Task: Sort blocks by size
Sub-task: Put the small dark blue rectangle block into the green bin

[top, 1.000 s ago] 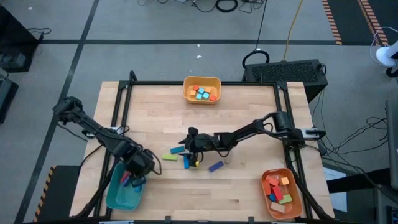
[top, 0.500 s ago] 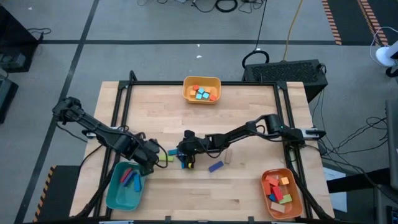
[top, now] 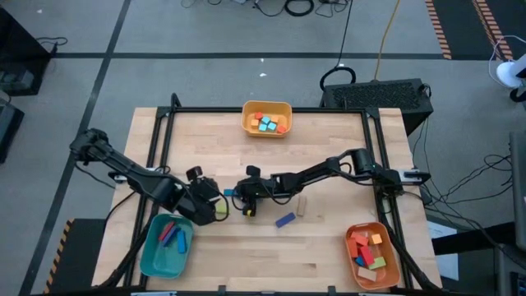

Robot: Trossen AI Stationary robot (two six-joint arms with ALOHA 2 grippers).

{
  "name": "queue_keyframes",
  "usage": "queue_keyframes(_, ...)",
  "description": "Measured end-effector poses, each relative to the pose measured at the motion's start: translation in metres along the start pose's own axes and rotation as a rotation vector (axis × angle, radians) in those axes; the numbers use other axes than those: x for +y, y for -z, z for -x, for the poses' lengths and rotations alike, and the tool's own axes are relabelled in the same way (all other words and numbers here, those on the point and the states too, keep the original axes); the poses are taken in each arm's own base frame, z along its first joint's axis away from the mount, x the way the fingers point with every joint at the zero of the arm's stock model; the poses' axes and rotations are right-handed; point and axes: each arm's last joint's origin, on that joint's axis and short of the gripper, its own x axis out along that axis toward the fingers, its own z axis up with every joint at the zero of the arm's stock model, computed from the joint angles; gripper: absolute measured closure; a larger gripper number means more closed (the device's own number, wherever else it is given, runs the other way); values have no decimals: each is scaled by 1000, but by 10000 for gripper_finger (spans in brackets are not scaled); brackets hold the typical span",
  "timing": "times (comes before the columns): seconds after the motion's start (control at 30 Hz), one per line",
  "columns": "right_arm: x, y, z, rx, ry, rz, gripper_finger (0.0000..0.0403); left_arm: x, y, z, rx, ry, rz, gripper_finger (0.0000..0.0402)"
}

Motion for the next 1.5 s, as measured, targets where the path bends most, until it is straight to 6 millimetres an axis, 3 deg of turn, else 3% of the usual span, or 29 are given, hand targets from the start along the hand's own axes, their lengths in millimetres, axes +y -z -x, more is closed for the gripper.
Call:
queue_keyframes(0.17, 0, -2, 2, -5, -1, 0, 330, -6, -1, -9, -24, -49, -61, 190)
queue_keyframes(0.43, 10, -12, 22, 16, 11, 48, 331, -15, 3, -27, 12, -133, -131, 190)
queue_keyframes(0.73, 28, -20, 36, -14, -9, 99, 368, -26, 8, -47, 82, -149, -171, 190)
queue_keyframes(1.0, 30, -20, 37, -10, -13, 110, 384, -33, 12, -59, 129, -138, -213, 190)
queue_keyframes(1.2, 30, -21, 38, -16, -13, 149, 337, -34, 11, -60, 123, -133, -208, 190)
queue_keyframes(1.5, 27, -19, 37, 10, -7, 152, 194, -35, 6, -62, 92, -112, -200, 190)
